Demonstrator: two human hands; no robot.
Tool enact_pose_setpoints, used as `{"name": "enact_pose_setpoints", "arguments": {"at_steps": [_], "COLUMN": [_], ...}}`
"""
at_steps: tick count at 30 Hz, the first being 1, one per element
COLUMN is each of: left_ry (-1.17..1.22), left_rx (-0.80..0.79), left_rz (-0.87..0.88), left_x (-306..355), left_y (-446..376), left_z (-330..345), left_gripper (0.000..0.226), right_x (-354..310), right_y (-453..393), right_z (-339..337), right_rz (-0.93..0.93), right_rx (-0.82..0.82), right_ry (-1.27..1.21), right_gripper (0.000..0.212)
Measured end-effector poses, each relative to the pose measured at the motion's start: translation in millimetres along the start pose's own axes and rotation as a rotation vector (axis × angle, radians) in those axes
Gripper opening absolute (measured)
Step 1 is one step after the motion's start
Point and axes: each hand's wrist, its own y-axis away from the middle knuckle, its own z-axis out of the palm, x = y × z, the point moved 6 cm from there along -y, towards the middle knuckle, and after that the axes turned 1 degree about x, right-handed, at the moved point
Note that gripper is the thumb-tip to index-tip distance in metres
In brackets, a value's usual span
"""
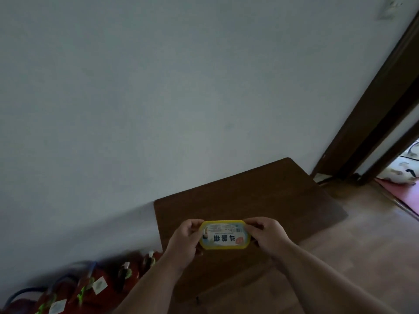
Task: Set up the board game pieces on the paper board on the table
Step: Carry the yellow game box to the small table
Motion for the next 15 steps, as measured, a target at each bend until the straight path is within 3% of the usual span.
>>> {"name": "enact_pose_setpoints", "arguments": {"at_steps": [8, 15], "left_ry": [0.024, 0.054], "left_rx": [0.039, 0.218], "left_rz": [-0.008, -0.089], "left_x": [14, 14], "left_y": [-47, -121], "left_z": [0, 14], "left_gripper": [0.029, 0.013], "right_x": [-38, -43], "right_y": [-68, -171], "right_z": [1, 8], "right_rz": [-0.017, -0.034], "right_rx": [-0.054, -0.199], "right_ry": [0.034, 0.056], "right_gripper": [0.016, 0.013]}}
